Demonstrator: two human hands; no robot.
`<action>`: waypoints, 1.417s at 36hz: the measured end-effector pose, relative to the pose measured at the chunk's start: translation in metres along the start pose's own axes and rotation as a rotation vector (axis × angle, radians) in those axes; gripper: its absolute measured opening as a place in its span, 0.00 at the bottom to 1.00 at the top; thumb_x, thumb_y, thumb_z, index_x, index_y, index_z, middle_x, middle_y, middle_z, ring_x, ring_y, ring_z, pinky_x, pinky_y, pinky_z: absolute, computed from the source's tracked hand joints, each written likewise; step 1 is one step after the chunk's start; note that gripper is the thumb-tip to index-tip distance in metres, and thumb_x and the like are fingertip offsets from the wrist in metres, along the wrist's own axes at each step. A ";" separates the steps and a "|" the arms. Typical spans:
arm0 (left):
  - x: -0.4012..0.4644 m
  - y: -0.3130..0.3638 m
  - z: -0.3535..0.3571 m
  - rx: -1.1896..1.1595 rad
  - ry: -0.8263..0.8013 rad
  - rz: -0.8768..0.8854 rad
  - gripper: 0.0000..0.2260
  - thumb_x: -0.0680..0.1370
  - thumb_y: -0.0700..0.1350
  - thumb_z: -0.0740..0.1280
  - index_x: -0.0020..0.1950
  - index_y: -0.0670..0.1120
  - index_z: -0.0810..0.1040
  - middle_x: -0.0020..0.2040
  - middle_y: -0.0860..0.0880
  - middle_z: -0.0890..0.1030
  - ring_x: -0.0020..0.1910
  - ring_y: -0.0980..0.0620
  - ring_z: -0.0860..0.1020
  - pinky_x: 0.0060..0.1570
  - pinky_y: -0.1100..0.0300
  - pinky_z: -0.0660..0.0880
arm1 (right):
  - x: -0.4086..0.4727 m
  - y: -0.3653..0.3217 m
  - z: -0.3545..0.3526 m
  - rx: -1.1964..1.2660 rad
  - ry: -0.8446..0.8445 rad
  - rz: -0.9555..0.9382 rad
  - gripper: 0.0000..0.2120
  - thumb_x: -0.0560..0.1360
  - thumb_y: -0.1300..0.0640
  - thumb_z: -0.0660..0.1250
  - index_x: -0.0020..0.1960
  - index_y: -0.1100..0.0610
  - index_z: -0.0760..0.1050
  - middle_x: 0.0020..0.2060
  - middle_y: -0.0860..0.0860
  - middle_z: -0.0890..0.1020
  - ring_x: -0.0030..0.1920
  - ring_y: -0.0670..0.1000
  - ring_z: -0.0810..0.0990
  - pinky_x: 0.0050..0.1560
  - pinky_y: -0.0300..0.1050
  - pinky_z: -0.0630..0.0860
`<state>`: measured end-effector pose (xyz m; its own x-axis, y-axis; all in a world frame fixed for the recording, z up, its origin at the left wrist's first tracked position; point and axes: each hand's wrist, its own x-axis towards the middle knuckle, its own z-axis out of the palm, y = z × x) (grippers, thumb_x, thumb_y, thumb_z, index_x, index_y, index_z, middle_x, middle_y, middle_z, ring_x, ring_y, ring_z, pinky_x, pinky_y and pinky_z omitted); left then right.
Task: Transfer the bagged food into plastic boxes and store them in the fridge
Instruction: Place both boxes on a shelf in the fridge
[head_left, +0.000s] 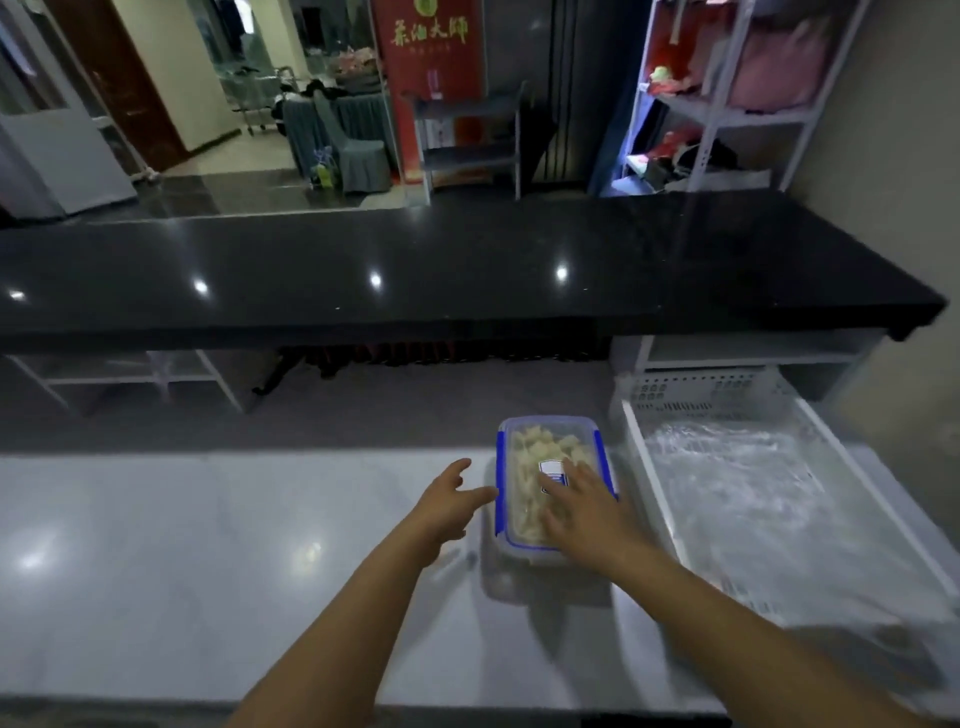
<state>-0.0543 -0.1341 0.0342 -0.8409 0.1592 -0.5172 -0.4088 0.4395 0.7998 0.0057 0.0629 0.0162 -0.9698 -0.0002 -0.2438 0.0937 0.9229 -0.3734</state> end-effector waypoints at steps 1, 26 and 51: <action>0.004 0.002 -0.002 -0.015 -0.042 -0.014 0.34 0.77 0.49 0.73 0.79 0.55 0.60 0.78 0.46 0.64 0.70 0.43 0.71 0.59 0.46 0.77 | -0.003 -0.002 0.003 -0.010 0.004 0.015 0.26 0.82 0.43 0.52 0.79 0.43 0.57 0.80 0.49 0.53 0.80 0.52 0.48 0.73 0.61 0.62; -0.001 -0.071 -0.074 -0.131 -0.519 -0.053 0.24 0.74 0.41 0.76 0.68 0.52 0.75 0.52 0.49 0.86 0.47 0.49 0.86 0.37 0.51 0.82 | -0.086 -0.103 0.048 1.363 0.258 0.771 0.13 0.75 0.63 0.70 0.59 0.57 0.78 0.43 0.53 0.87 0.37 0.53 0.87 0.31 0.43 0.79; -0.153 -0.018 0.045 -0.141 -0.928 0.369 0.27 0.74 0.44 0.76 0.70 0.62 0.75 0.63 0.53 0.81 0.58 0.46 0.83 0.51 0.45 0.82 | -0.324 -0.073 0.037 1.521 1.041 0.433 0.31 0.66 0.56 0.78 0.64 0.37 0.75 0.56 0.47 0.85 0.53 0.53 0.86 0.39 0.45 0.83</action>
<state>0.0974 -0.1269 0.0850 -0.3394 0.9158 -0.2149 -0.2678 0.1249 0.9553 0.3209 -0.0188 0.0896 -0.5053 0.8445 -0.1776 -0.1372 -0.2818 -0.9496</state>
